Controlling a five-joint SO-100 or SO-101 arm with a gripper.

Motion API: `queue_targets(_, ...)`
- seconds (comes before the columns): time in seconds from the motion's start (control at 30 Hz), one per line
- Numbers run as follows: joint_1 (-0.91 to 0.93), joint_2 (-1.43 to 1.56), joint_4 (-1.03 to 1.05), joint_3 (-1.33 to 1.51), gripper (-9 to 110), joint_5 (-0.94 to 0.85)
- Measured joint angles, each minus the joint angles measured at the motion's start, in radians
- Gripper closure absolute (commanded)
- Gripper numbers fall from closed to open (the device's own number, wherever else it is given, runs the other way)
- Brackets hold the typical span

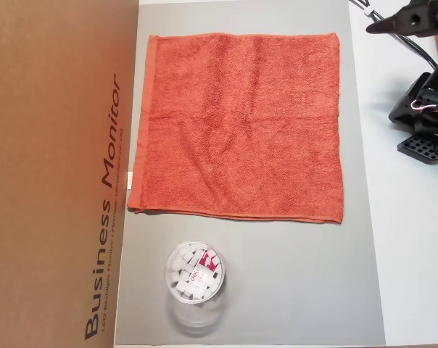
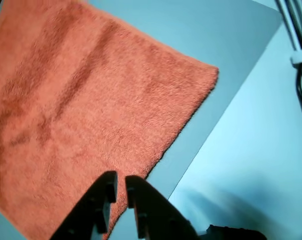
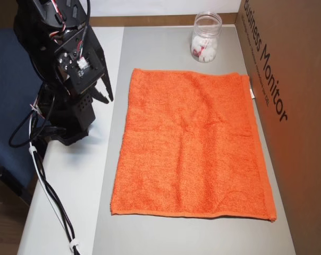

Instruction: Fold the blanket.

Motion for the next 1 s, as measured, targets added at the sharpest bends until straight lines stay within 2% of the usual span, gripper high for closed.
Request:
queue_targets(0.27, 0.104, -0.092, 0.000, -0.015, 101, 0.032)
queue_targets(0.77, 0.276, -0.302, -0.002, -0.084, 88, 0.032)
queue_targets(1.0, 0.316, -0.397, -0.003, -0.084, 88, 0.032)
